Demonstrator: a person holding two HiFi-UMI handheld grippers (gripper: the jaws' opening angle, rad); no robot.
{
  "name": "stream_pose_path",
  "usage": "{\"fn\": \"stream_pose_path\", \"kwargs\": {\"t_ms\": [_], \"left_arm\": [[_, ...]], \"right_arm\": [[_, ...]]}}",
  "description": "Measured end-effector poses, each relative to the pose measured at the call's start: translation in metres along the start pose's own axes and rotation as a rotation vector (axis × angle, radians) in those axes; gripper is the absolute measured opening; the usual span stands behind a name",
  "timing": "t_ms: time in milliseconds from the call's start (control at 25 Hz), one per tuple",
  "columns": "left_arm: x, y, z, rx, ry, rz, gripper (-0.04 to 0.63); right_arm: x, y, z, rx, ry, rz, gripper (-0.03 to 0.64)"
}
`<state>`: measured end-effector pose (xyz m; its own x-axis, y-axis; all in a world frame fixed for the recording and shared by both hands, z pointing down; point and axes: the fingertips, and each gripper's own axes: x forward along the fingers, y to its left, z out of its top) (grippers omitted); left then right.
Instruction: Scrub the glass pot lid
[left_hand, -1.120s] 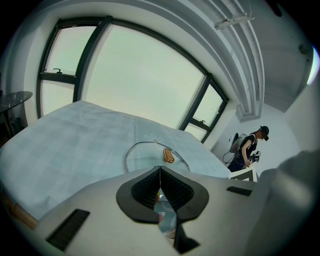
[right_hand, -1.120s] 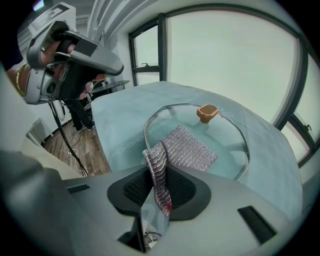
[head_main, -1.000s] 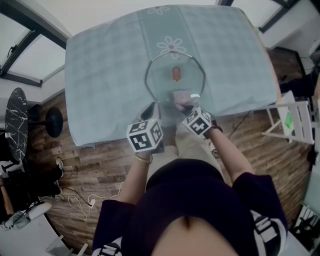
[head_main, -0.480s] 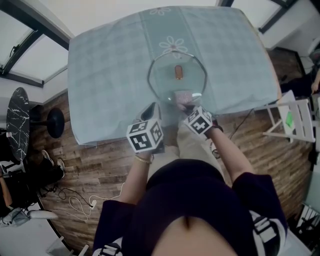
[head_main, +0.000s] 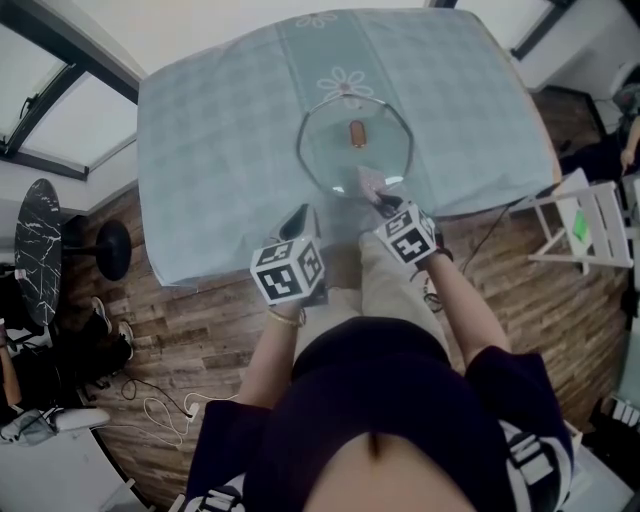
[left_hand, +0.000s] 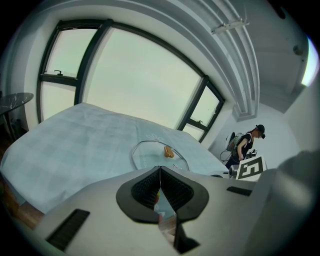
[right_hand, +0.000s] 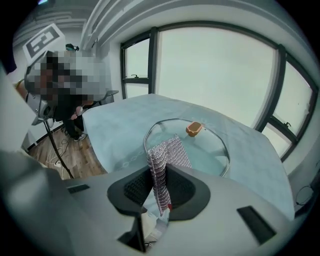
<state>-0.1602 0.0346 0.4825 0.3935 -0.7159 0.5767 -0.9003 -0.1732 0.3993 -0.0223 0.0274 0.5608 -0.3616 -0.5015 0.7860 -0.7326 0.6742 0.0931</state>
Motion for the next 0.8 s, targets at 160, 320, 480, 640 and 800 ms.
{"fn": "stream_pose_path", "kwargs": {"t_ms": [160, 320, 480, 640, 800], "left_arm": [[-0.005, 0.0, -0.004, 0.002, -0.001, -0.006, 0.002], [-0.007, -0.002, -0.002, 0.008, -0.009, -0.011, 0.002], [-0.006, 0.001, 0.0, 0.002, -0.016, -0.007, 0.002], [-0.001, 0.001, 0.003, -0.008, -0.015, -0.004, 0.002], [0.008, -0.001, 0.007, -0.011, -0.015, -0.002, 0.002]], "right_arm": [[-0.018, -0.009, 0.005, 0.058, -0.042, -0.028, 0.08], [-0.03, -0.017, 0.008, 0.089, -0.057, -0.047, 0.08], [-0.036, -0.026, 0.015, 0.096, -0.069, -0.062, 0.08], [-0.041, -0.037, 0.027, 0.091, -0.086, -0.077, 0.08], [-0.045, -0.053, 0.04, 0.09, -0.102, -0.086, 0.08]]}}
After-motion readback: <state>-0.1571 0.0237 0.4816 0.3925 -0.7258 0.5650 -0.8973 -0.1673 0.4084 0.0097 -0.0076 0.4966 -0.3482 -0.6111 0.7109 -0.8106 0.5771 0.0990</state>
